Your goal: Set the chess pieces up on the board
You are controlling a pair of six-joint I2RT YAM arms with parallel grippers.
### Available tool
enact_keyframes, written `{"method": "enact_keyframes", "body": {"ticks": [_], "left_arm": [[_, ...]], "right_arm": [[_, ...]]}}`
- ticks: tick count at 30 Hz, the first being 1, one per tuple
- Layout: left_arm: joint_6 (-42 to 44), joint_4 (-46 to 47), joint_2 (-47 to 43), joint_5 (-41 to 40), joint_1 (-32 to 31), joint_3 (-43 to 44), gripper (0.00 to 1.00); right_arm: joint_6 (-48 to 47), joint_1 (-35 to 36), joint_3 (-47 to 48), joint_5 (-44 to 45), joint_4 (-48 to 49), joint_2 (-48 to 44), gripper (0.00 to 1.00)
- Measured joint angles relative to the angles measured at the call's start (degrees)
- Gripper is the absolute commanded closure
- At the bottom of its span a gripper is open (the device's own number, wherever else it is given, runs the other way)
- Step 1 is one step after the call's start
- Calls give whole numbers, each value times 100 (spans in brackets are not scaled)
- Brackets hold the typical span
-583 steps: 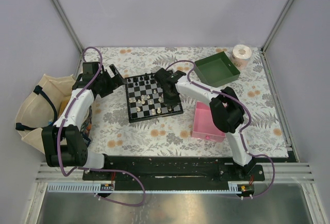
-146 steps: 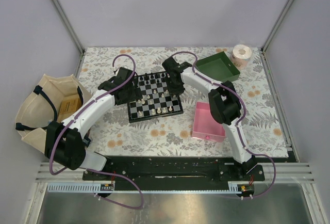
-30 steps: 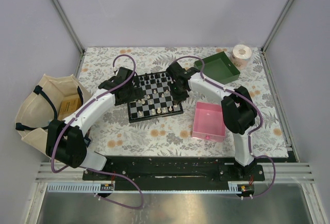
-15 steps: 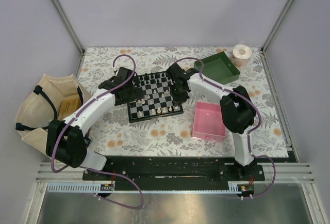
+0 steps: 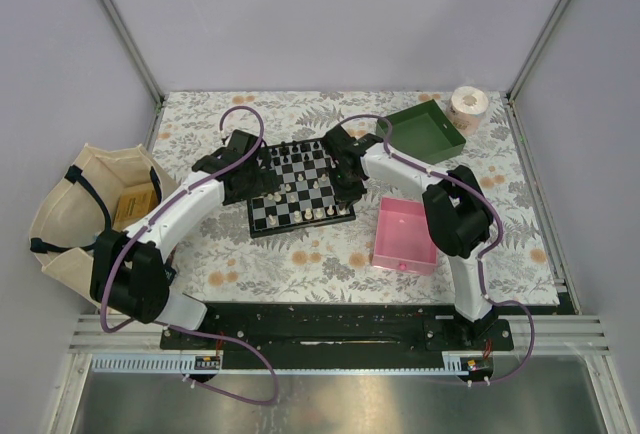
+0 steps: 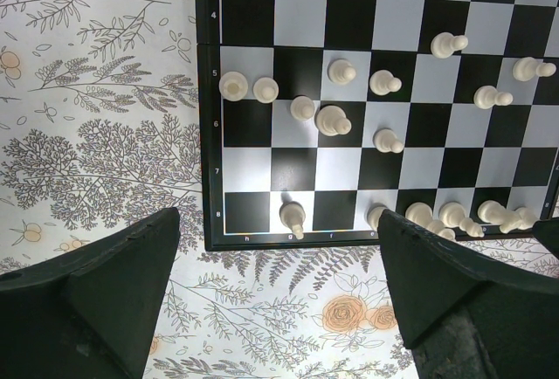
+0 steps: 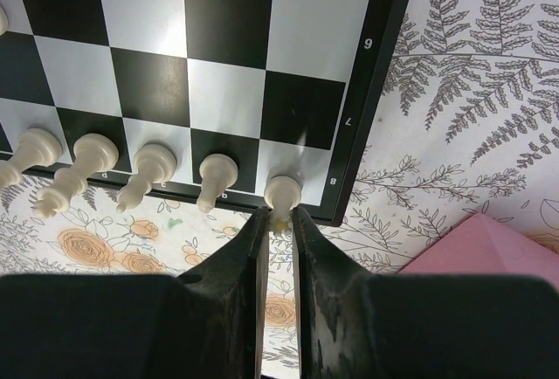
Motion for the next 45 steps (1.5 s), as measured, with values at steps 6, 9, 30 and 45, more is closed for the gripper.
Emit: {"method": "enact_keyframes", "body": {"ticks": [6,9,30,45], "left_arm": [[0,0,13,2,0,0,1],[-2,0,13,2,0,0,1],[0,0,15,22,11,0,1],[7,-2,291,11,72,28,4]], "right_arm": [[2,0,0,98,17,7,80],[0,0,0,199,50,7,80],[2,0,-81,192,199,15,62],[2,0,-81,181,219,-170,54]]}}
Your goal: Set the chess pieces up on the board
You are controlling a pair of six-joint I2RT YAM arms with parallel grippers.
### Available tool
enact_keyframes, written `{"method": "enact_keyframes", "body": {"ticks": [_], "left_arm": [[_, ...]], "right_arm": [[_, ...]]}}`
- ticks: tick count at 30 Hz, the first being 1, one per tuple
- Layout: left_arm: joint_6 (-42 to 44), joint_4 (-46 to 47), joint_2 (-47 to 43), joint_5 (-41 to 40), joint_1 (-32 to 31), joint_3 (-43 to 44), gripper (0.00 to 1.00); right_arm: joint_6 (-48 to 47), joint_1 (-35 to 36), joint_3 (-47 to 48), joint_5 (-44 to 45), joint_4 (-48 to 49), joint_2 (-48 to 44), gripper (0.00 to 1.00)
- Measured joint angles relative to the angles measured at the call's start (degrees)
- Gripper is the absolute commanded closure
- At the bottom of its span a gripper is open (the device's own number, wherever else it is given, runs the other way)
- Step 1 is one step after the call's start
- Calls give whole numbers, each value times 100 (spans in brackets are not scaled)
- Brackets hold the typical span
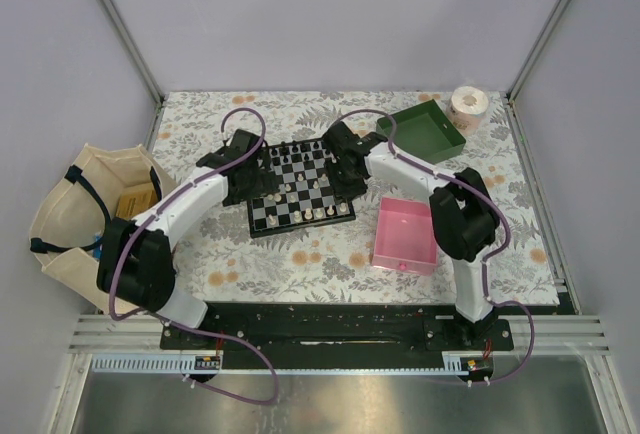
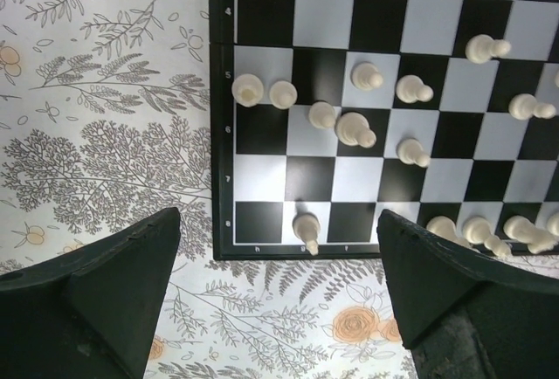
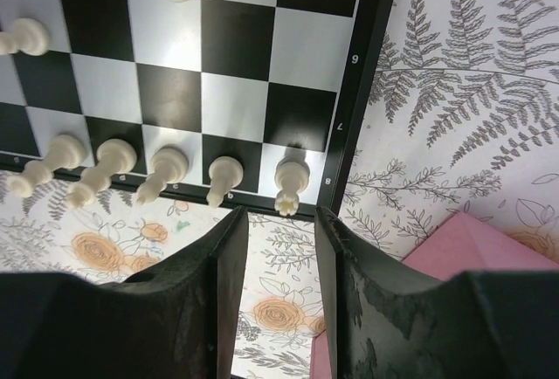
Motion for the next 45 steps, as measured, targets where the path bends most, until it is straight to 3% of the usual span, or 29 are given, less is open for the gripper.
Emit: {"method": "enact_keyframes", "body": {"ticks": [6,13,17,45], "left_arm": [[133,15,372,-13,330,136,16],[299,201,619,83,822,245,39],[345,310,754,195,892,323,45],[365,476,1370,479,890,470,63]], "right_arm": [[0,0,0,2,2,-470,54],[2,0,0,0,2,-778,54],[17,0,0,-2,0,-796,54],[63,0,0,-42,0,-839,55]]}}
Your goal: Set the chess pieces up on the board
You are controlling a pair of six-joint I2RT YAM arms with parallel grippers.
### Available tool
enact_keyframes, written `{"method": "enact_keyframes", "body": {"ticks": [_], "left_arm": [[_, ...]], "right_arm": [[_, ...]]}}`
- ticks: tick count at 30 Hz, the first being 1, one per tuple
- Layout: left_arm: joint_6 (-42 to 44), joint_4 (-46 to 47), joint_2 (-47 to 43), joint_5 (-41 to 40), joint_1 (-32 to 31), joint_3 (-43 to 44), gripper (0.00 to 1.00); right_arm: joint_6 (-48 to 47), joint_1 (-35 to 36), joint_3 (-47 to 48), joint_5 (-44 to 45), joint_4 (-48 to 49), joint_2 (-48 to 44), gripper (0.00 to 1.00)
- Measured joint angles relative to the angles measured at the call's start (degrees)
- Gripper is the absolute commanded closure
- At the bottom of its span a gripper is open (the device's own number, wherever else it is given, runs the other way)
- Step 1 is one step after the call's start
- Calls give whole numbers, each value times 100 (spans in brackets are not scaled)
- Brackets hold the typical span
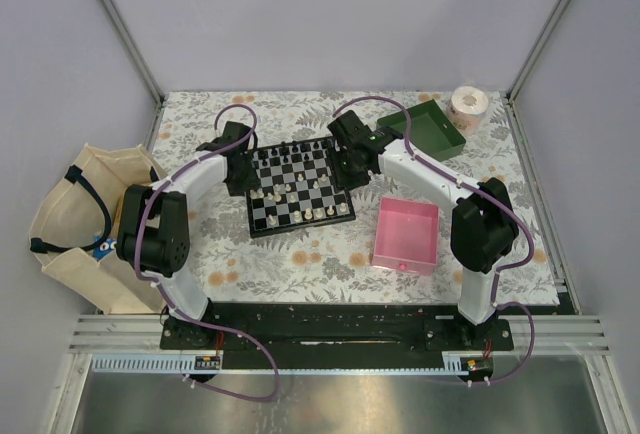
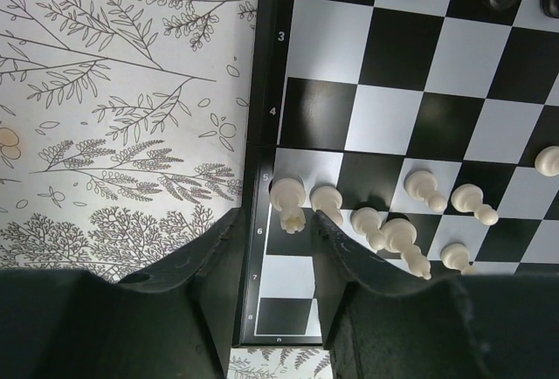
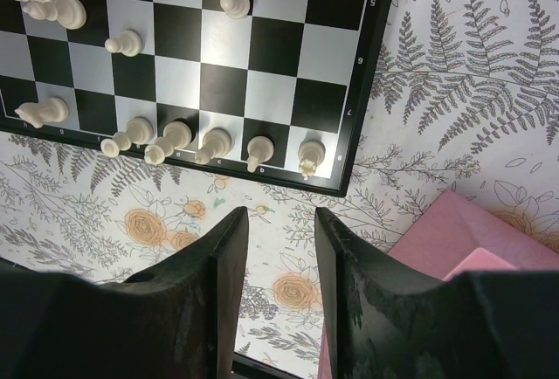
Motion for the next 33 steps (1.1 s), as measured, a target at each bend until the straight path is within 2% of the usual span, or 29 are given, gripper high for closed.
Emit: {"method": "enact_keyframes", "body": {"ticks": [19,27,33], "left_arm": [[2,57,127,24,0,17,65],[2,81,129,48,0,17,71],[4,85,173,72,0,17,72]], "right_arm": [[0,0,0,-127,0,0,55],[2,0,0,-153,0,0,55],[0,0,0,-153,0,0,55]]}}
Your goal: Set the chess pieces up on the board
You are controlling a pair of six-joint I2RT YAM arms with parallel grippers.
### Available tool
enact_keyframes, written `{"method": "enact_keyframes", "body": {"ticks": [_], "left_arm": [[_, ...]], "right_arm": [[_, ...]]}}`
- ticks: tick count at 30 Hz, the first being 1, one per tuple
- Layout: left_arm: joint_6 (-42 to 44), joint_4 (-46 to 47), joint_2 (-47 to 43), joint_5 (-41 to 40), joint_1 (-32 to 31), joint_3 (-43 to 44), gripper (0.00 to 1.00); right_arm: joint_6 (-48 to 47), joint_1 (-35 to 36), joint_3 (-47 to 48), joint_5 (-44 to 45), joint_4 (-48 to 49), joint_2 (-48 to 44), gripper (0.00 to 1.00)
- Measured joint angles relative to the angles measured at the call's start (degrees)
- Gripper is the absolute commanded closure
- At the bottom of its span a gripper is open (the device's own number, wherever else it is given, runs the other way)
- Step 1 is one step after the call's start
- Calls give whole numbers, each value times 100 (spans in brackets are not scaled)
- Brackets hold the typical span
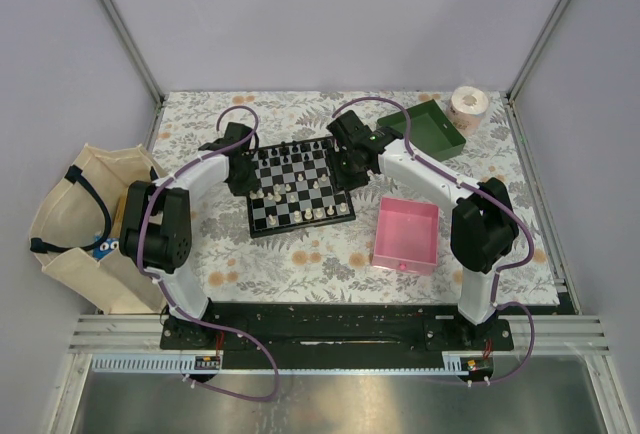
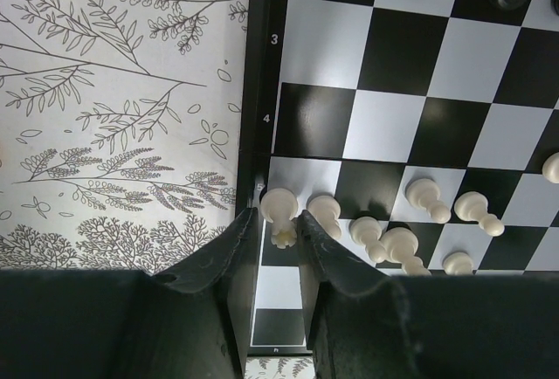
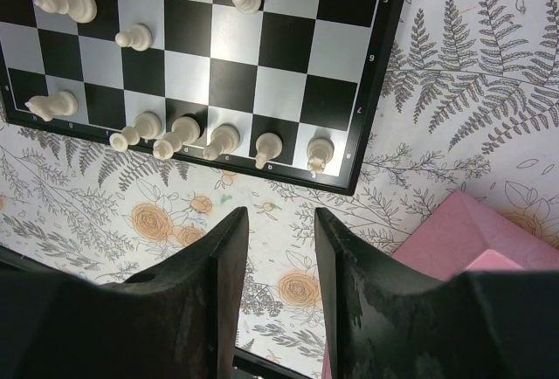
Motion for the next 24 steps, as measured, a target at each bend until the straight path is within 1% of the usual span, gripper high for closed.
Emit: {"method": "enact_keyframes", "body": {"ticks": [2,5,9,12,19,24], "left_arm": [[0,0,15,4,0,0,74],[4,0,24,20,0,0,81],[37,0,24,24,0,0,89],[50,0,22,26,0,0,92],[50,-4,-72,68,0,-59,94],[37,-9,-518,129,0,-389,95]], "right_arm": [[0,0,0,0,0,0,55],[0,0,0,-2,0,0,55],[0,0,0,-2,0,0,55],[0,0,0,-2,0,0,55],[0,0,0,-4,0,0,55],[0,0,0,-4,0,0,55]]}}
